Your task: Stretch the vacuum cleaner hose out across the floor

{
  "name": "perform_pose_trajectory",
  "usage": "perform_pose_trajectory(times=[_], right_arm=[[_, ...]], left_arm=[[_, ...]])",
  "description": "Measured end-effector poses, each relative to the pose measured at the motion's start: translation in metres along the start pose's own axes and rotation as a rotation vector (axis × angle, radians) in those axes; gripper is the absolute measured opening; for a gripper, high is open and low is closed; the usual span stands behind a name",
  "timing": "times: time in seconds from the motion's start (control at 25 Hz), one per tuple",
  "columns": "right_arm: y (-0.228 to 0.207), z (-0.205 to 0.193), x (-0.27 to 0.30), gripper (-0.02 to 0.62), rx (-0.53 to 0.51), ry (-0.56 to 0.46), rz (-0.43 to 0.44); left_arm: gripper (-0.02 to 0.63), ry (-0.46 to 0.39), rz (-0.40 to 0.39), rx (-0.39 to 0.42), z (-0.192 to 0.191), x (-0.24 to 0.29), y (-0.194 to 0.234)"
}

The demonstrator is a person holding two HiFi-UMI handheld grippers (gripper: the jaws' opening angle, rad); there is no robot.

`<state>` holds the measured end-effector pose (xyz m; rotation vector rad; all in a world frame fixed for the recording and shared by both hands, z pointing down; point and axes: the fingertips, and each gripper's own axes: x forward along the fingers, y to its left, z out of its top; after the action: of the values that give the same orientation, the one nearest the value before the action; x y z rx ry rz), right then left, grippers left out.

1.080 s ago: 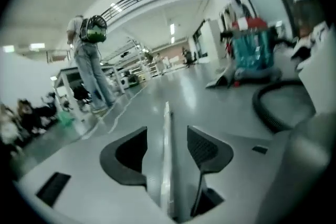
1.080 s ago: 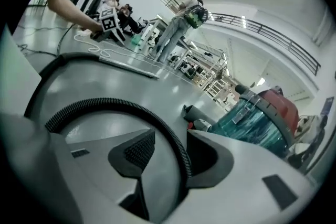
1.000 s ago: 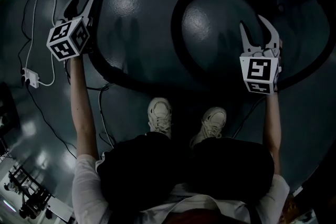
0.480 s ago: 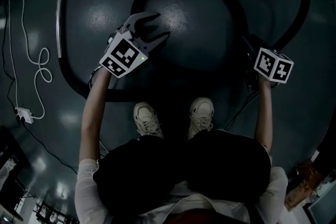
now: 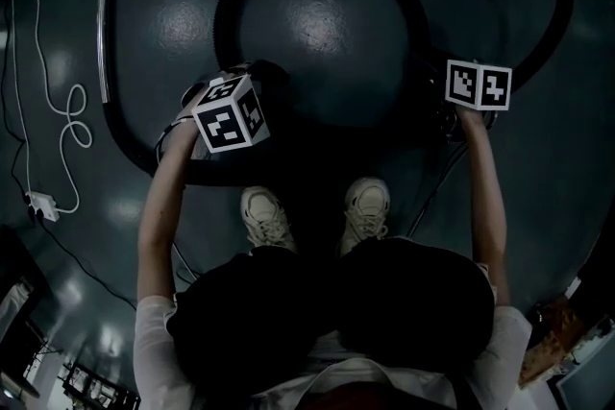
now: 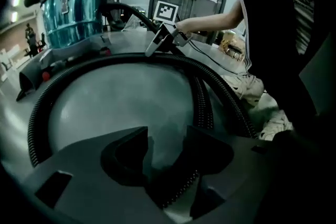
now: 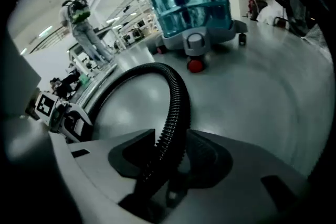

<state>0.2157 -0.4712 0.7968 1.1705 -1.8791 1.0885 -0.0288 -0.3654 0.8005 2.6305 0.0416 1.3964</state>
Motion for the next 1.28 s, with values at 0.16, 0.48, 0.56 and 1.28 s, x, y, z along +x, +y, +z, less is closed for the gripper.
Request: perform_pose_trajectory(times=[0.16,0.48,0.56,1.28], right_arm=[[0.052,0.05,0.033,0.193,-0.216,-0.03,0.098],[0.091,0.116,0.06,0.193,-0.155,-0.175,0.078],[0.083,0.093,0.036,0.193,-0.016,-0.197,0.114],[0.185,-0.068,0.021,0.193,0.487,0.185,0.613]], left_arm=[[0.241,-0.087,-0.099,-0.172,-0.009,-0.02,-0.019],[0.24,-0.089,-0.024,-0.175,-0.017,-0.017,-0.035],[0.228,-0.133,0.001,-0.196,-0.014,-0.021,-0.03],[0.216,-0.086,0.165,-0.109,-0.018,-0.012,-0.027]])
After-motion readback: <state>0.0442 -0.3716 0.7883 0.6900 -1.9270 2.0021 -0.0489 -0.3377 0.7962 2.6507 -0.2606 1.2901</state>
